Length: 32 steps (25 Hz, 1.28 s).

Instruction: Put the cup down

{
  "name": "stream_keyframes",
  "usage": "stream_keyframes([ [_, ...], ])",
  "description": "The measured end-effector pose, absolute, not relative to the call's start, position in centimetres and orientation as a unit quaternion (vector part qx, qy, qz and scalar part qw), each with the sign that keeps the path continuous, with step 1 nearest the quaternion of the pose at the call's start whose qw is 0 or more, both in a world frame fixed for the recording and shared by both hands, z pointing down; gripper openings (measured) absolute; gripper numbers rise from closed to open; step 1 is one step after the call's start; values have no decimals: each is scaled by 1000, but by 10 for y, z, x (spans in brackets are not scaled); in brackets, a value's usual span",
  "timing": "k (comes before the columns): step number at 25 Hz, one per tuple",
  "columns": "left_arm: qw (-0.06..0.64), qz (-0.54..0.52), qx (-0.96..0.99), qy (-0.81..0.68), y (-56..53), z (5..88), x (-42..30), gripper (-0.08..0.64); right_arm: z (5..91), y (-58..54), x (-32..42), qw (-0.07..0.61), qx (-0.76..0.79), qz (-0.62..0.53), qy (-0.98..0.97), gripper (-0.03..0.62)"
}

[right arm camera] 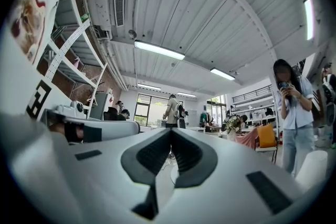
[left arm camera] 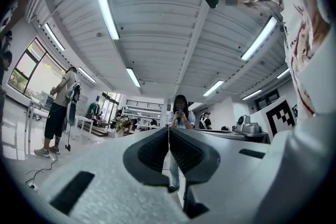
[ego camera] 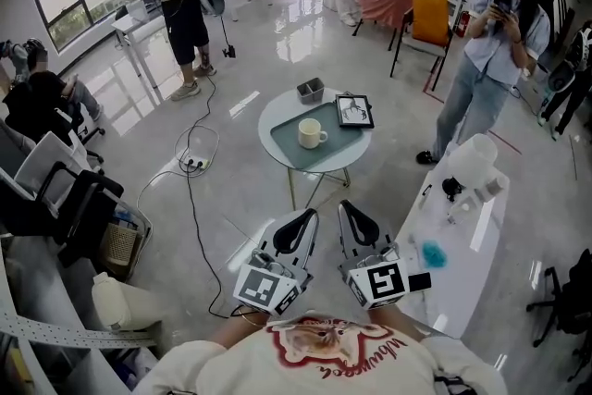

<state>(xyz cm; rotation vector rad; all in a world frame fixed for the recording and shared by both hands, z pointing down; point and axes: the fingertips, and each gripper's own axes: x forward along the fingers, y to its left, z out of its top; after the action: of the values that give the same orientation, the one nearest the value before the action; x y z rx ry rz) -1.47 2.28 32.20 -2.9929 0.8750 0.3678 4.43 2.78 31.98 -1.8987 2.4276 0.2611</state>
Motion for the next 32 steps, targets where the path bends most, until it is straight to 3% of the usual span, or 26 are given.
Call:
stream_keyframes([
  [22, -16, 109, -962, 249, 201, 342, -149, 17, 331, 213, -90, 43, -646, 67, 759, 29],
  [32, -15, 121, -965, 231, 252, 330, -158, 17, 317, 265, -102, 51, -653, 77, 752, 29],
])
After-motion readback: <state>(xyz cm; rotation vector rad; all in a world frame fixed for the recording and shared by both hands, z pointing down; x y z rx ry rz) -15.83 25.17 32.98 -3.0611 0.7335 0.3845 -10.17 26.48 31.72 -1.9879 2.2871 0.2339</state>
